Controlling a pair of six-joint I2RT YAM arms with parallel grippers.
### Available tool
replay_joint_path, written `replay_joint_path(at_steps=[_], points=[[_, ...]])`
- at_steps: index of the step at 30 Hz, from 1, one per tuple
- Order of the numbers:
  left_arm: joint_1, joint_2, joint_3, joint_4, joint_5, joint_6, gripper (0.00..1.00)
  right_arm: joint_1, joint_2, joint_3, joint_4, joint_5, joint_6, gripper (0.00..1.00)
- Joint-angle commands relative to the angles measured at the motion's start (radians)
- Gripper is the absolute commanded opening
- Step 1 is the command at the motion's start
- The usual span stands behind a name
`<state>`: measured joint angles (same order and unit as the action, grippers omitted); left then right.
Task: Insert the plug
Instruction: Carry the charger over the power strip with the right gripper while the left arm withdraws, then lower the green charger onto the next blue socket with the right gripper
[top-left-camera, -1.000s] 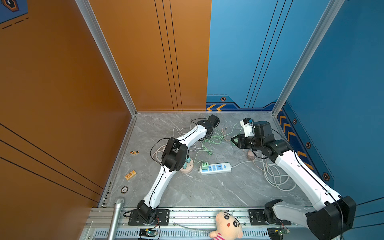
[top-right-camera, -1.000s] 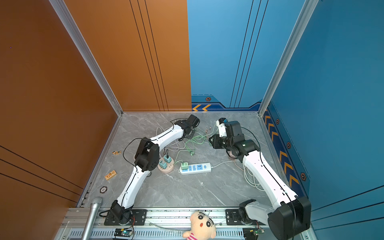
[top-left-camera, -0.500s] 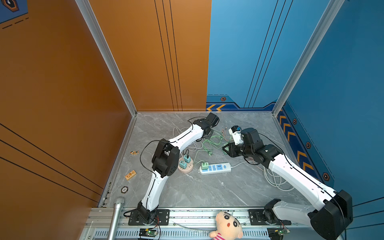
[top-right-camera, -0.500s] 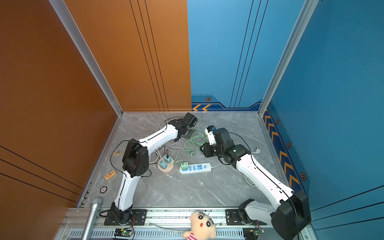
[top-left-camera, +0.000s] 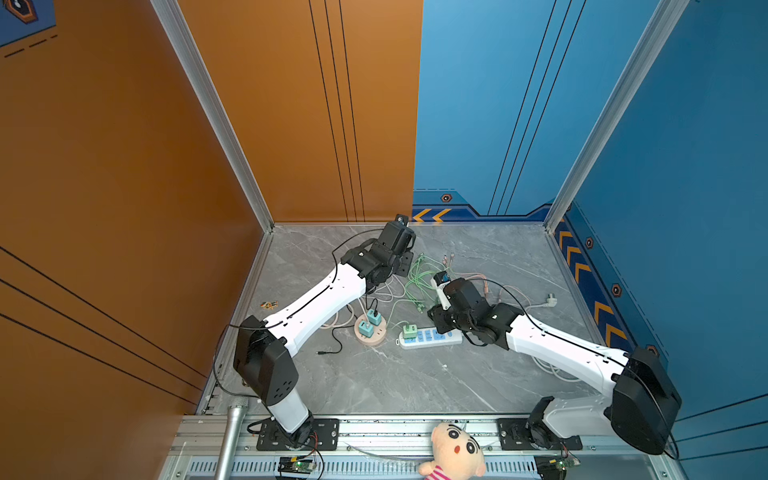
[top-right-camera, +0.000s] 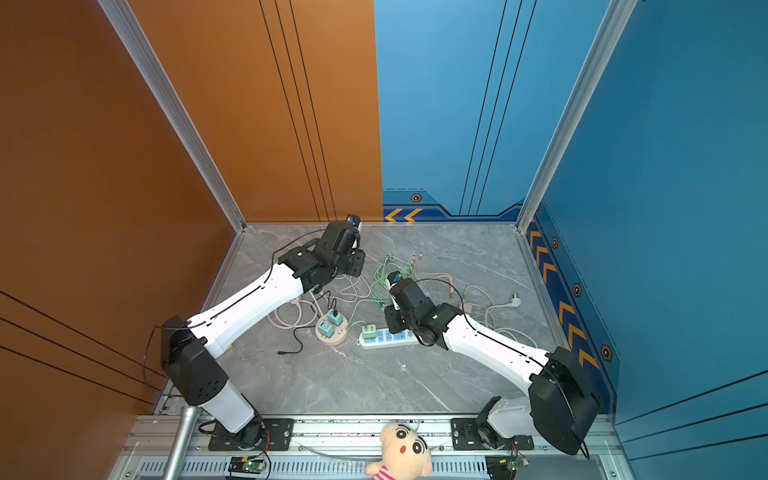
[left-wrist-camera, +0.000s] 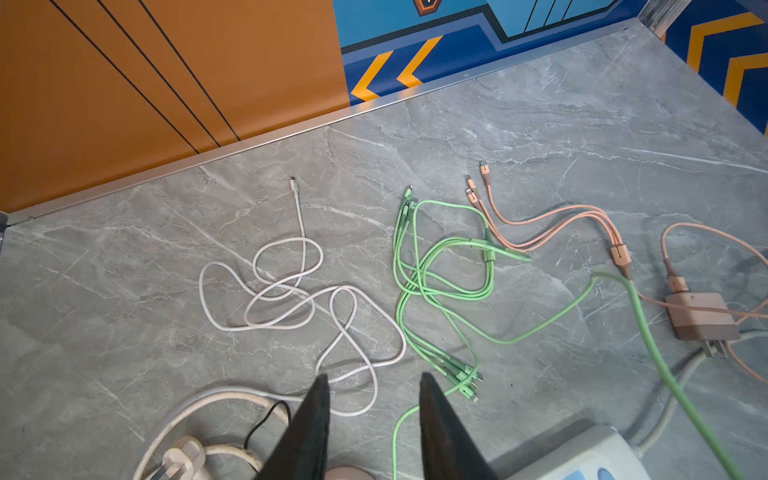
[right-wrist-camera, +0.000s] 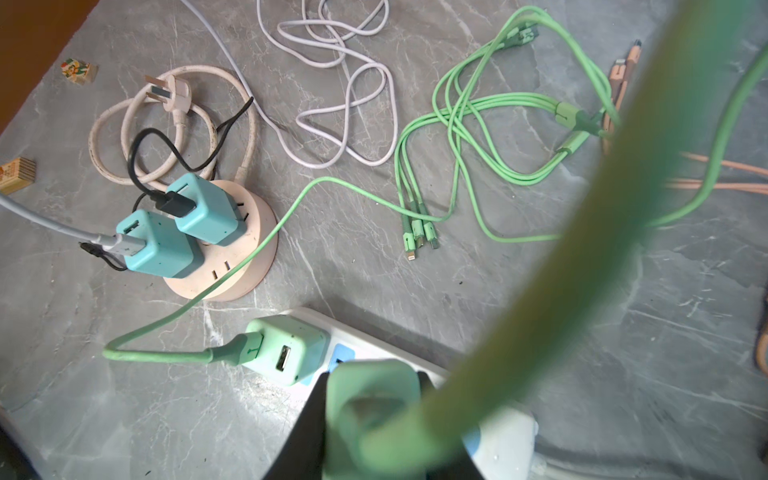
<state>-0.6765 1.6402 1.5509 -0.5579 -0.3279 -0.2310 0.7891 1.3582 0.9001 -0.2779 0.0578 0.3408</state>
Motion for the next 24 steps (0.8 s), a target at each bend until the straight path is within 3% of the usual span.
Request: replay_joint_path(at_steps=[1,6,24], points=[[0.003,-0.050,-0.050,0.013,-0.027,-0.029,0.37,0.034,-0.004,-0.027,0.079,0.147,0.023,0.00],[0.003,-0.090,-0.092,0.012,-0.026,-0.051,0.37,0.089,-0.017,-0.108,0.152,0.252,0.066,0.00],[-0.001,-0.165,-0.165,0.012,-0.059,-0.091,0.37,0.173,0.043,-0.218,0.340,0.308,0.193,0.00]])
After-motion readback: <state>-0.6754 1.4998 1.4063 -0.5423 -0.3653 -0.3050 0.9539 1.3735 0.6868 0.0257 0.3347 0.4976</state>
